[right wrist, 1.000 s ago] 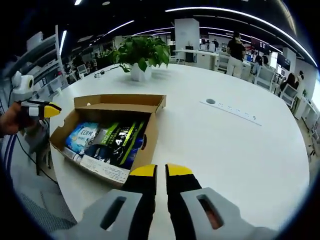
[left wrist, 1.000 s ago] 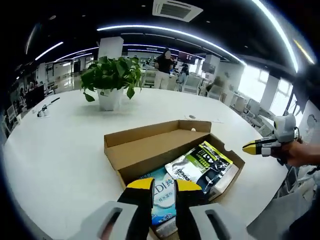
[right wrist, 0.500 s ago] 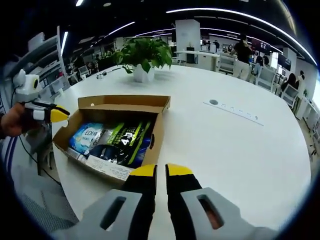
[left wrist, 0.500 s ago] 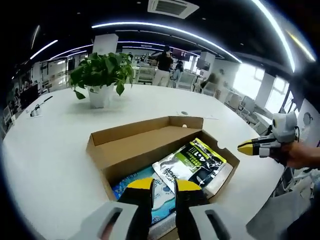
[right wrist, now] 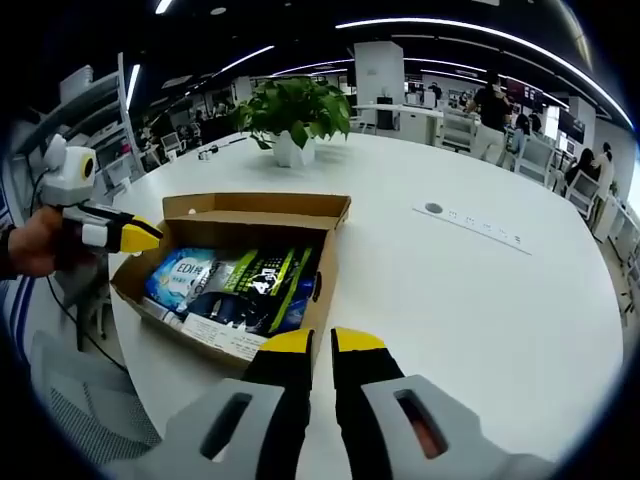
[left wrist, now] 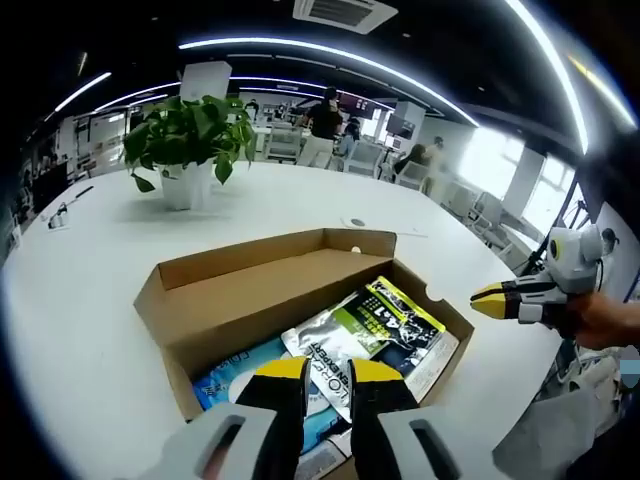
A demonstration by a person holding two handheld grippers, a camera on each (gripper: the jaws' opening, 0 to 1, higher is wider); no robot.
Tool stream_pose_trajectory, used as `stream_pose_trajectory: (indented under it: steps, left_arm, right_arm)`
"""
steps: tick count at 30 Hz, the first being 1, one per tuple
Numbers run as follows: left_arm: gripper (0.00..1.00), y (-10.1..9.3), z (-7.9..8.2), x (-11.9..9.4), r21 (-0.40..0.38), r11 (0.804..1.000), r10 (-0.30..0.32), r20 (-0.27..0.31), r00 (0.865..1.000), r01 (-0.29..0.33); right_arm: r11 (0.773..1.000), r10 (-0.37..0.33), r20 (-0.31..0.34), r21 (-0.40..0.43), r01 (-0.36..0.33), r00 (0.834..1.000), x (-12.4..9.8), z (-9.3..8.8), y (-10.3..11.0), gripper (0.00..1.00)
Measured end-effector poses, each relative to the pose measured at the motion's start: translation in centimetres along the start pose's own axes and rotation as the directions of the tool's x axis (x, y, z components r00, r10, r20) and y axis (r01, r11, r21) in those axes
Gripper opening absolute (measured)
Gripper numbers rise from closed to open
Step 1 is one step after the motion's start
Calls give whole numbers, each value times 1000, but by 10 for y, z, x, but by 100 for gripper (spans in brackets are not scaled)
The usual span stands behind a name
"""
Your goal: Operate the shoe box by opening the lid, removing the specified soft item, and placing it in the target area until the item is outside and the box remains undamaged.
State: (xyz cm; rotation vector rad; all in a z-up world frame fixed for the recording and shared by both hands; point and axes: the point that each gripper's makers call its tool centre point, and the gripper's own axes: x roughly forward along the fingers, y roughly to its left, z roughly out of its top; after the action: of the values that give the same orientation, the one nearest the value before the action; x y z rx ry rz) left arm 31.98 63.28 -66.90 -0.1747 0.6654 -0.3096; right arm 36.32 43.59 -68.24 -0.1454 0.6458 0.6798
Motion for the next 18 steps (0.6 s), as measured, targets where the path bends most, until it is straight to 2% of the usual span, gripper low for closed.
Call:
stream_pose_trajectory:
  steps: [10, 18]
  left_arm:
    - [15, -10, -8, 17, -15, 1000, -24, -35, 999, 23]
    - [18, -12, -22, 27, -41, 999, -39, -91, 995, 36]
  right_arm:
    - [1000, 7, -2, -7, -7, 1000, -3, -3, 1, 6]
    - [1000, 25, -4, -9, -25, 1000, -3, -6, 10, 6]
